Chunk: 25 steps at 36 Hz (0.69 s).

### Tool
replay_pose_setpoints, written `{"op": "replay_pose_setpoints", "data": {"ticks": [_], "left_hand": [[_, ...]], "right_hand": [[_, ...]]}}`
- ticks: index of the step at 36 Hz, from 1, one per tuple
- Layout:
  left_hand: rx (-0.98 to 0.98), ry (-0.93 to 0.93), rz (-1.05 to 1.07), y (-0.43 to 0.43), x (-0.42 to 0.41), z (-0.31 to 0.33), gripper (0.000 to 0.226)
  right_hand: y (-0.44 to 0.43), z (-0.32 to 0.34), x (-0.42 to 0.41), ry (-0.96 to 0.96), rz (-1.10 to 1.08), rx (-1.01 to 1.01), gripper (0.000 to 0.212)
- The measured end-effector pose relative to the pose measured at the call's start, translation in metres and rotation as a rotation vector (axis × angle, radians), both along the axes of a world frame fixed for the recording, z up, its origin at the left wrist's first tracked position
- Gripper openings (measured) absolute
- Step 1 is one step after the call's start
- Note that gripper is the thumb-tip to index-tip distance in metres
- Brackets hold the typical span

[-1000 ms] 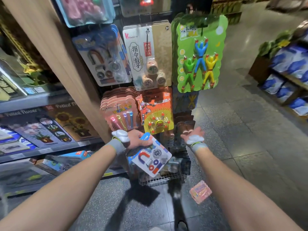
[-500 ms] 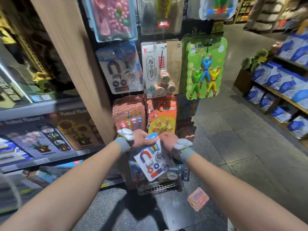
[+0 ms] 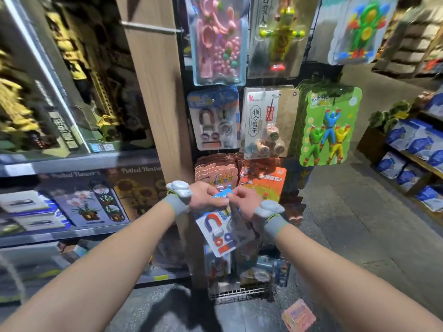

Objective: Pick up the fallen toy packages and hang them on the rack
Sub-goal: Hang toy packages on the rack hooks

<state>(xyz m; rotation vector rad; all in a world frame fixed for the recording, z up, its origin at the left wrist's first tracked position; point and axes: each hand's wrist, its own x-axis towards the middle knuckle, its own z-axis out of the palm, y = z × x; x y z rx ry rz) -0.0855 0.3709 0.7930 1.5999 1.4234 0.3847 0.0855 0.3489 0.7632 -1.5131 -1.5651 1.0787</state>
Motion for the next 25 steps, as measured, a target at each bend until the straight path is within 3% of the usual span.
{"op": "replay_pose_setpoints", "data": {"ticks": [2, 6, 9, 16, 22, 25], "left_hand": [[-0.039, -0.032, 0.002, 0.003, -0.006, 0.005, 0.020], [-0.058, -0.114, 0.019, 0.006, -0.024, 0.007, 0.035], [-0.053, -0.200, 0.063, 0.001, -0.029, 0.015, 0.019], [0.106, -0.301, 0.222, 0.001, -0.029, 0.034, 0.024], [0.158, -0.616, 0.399, 0.013, -0.029, 0.059, 0.032], [0.231, -0.600, 0.418, 0.019, -0.028, 0.075, 0.032]], "right_hand": [[0.002, 0.007, -0.001, 0.029, -0.005, 0.030, 0.026], [0.008, 0.022, 0.000, 0.052, -0.036, 0.102, 0.021], [0.015, 0.034, 0.003, 0.073, -0.046, 0.113, 0.018], [0.023, 0.065, 0.002, 0.087, -0.037, 0.180, 0.014], [0.035, 0.107, 0.001, 0.193, -0.053, 0.263, 0.009], [0.037, 0.126, -0.002, 0.258, -0.036, 0.274, 0.009]]}}
